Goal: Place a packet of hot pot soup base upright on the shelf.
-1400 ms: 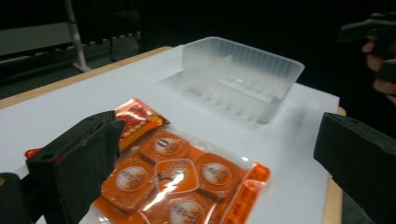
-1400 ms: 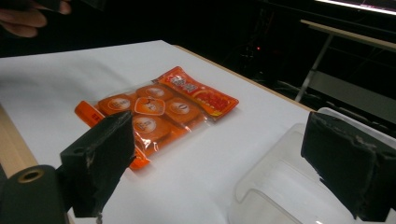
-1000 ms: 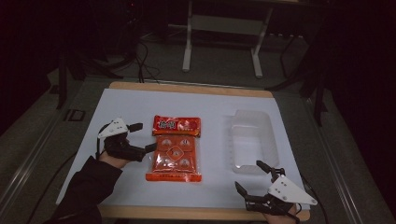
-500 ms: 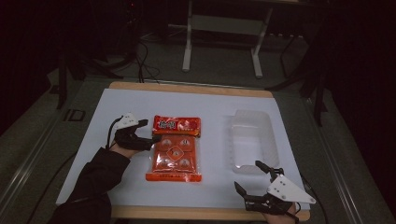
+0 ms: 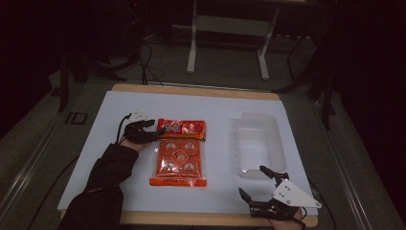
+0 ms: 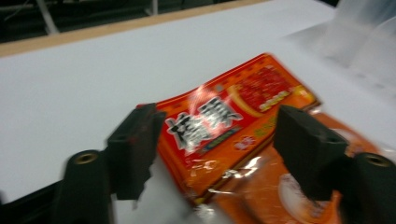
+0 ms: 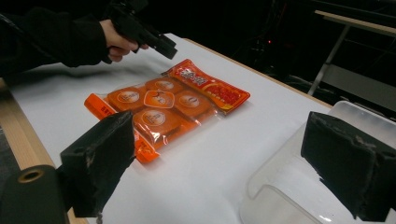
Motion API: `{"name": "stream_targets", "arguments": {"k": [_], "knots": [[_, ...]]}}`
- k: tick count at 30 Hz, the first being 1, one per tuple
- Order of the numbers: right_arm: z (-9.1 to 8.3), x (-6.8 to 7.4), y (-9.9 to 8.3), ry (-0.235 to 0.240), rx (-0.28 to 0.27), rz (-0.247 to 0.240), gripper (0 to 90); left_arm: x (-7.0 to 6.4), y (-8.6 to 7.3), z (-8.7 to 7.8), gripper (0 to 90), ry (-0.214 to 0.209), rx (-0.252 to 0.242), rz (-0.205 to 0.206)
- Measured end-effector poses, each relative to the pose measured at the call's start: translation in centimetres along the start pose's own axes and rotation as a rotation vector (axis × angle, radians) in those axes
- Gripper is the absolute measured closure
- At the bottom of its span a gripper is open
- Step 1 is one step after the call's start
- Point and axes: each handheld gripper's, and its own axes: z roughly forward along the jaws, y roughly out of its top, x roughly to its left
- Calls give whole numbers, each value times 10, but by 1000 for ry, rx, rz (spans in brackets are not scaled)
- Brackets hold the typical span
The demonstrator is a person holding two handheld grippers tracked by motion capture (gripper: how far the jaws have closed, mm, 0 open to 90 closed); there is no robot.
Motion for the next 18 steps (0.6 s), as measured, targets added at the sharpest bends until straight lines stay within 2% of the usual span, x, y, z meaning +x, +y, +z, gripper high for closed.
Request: {"name": "stream_targets", "arguments": {"k": [4,7,13,15,18], "knots": [[1,0,0,5,2,-2,99,11,-2,12,413,32,23,-2],[2,0,-1,6,5,1,98,19,-3,21,416,39,36,-25],[3,0,-2,7,11,3,98,27,-3,35,445,20,83,-42],[3,-1,-2,7,12,4,99,28,-2,38,450,27,98,-42],[3,0,-3,9,13,4,99,31,-1,41,457,12,118,-61]]}}
